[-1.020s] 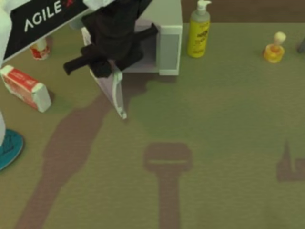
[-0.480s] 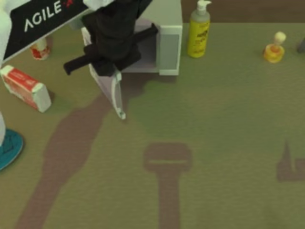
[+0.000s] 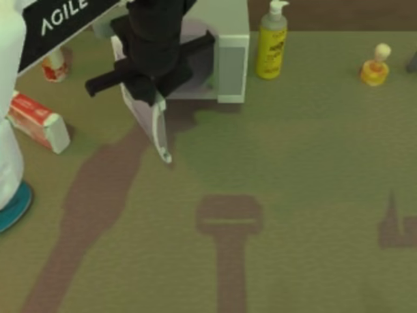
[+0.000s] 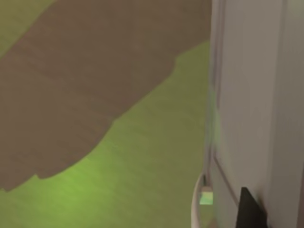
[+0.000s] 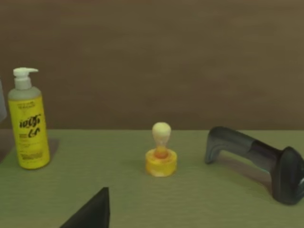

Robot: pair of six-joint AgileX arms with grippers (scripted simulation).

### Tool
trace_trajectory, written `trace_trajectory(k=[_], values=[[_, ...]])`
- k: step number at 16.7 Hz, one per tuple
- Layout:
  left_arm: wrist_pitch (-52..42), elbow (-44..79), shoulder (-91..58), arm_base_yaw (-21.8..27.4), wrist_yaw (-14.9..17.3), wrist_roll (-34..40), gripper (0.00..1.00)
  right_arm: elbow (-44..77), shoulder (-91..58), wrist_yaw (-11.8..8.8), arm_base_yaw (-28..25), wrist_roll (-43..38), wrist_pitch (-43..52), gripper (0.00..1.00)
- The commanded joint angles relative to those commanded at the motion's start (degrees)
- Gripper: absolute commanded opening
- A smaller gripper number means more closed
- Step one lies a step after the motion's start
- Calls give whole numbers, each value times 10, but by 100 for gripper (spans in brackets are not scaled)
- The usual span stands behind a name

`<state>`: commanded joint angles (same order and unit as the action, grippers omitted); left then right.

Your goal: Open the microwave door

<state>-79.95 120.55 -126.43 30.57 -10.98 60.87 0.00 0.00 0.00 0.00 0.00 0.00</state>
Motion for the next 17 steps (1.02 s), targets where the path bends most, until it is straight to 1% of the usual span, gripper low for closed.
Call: trace_trajectory(k=[6,9,11,17], values=[[-101,125,-52,-25,73,-22,0,0,0,0,0,0,0,100],[-139,171,-71,-34,101,-31,0,0,0,0,0,0,0,100],[-152,188,-78,-37,111,-35,0,0,0,0,0,0,0,100],[-149,189,-81,-35,112,-34,0,0,0,0,0,0,0,100]])
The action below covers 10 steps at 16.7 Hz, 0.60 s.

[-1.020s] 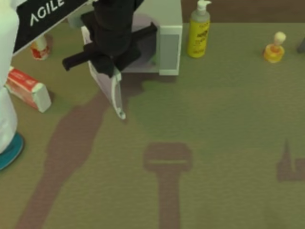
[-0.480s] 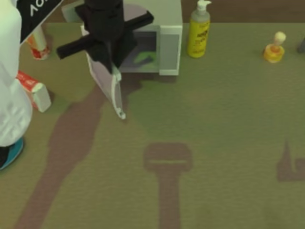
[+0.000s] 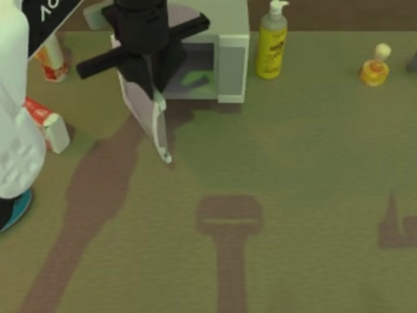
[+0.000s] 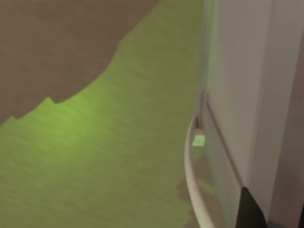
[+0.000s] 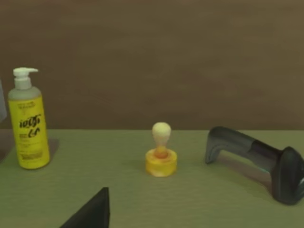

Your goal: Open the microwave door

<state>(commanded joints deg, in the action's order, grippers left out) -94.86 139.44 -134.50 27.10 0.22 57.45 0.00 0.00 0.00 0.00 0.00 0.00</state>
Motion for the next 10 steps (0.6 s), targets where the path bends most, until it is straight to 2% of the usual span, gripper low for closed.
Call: trace_trajectory(k=[6,10], values=[[56,-81,24,-3,0,-1,0,0,0,0,0,0,0,100],[60,-85,25,-3,0,-1,0,0,0,0,0,0,0,100]])
